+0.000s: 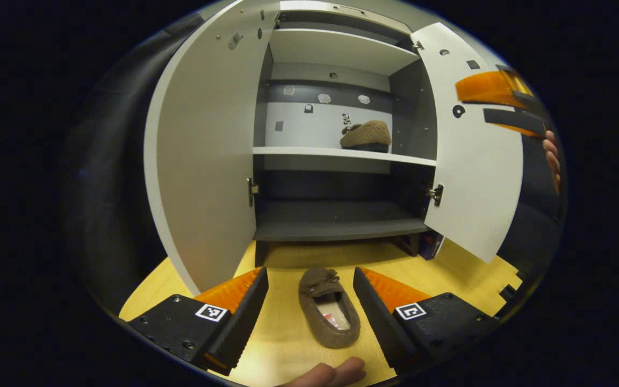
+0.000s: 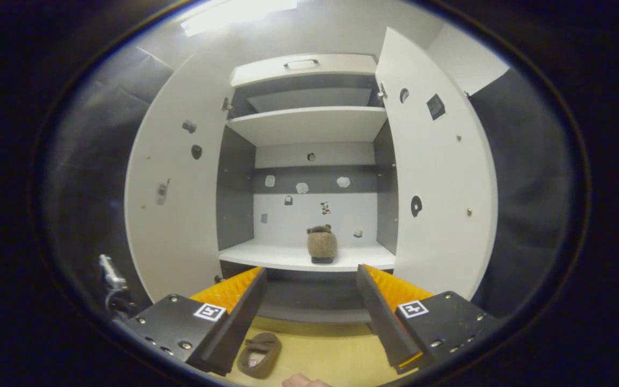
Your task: Grab one shoe with the right hand and put it into the shoe cabinet, grab the other shoe with the left hand and put it into the shoe cabinet; then close the right door with the right hand and the left door with the left hand.
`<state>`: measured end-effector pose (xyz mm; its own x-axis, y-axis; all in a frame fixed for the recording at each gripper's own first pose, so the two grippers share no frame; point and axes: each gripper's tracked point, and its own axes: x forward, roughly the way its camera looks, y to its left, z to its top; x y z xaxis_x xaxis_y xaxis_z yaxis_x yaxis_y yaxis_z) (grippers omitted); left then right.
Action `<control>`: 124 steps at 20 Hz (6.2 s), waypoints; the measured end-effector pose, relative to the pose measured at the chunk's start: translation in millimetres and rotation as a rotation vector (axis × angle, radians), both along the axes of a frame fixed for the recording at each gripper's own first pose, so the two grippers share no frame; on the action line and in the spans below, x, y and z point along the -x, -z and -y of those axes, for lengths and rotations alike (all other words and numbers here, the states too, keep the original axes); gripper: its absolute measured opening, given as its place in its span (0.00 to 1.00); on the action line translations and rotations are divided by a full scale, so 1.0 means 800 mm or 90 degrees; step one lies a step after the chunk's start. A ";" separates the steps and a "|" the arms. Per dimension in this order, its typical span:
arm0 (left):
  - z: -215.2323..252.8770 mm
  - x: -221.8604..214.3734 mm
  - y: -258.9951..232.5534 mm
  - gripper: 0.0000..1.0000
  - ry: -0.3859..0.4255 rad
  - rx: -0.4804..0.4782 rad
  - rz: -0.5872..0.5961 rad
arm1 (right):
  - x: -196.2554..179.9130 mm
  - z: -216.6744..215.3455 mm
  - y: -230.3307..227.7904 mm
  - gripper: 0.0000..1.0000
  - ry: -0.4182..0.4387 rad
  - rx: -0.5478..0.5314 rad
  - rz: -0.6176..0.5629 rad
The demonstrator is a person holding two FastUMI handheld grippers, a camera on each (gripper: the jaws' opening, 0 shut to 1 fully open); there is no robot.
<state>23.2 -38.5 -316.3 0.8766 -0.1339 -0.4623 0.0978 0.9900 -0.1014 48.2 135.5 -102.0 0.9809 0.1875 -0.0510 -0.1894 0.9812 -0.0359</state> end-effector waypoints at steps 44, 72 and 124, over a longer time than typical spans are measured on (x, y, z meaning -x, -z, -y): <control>-0.026 -0.045 -0.166 0.02 -0.071 0.065 0.116 | 0.060 0.077 0.071 1.00 0.017 -0.107 -0.028; -0.012 -0.427 -0.226 0.03 -0.205 0.025 0.184 | 0.058 0.150 0.072 1.00 0.035 -0.115 0.000; -0.005 0.103 -0.293 0.96 0.037 0.016 0.292 | -0.024 0.448 -0.135 0.98 0.055 0.036 0.046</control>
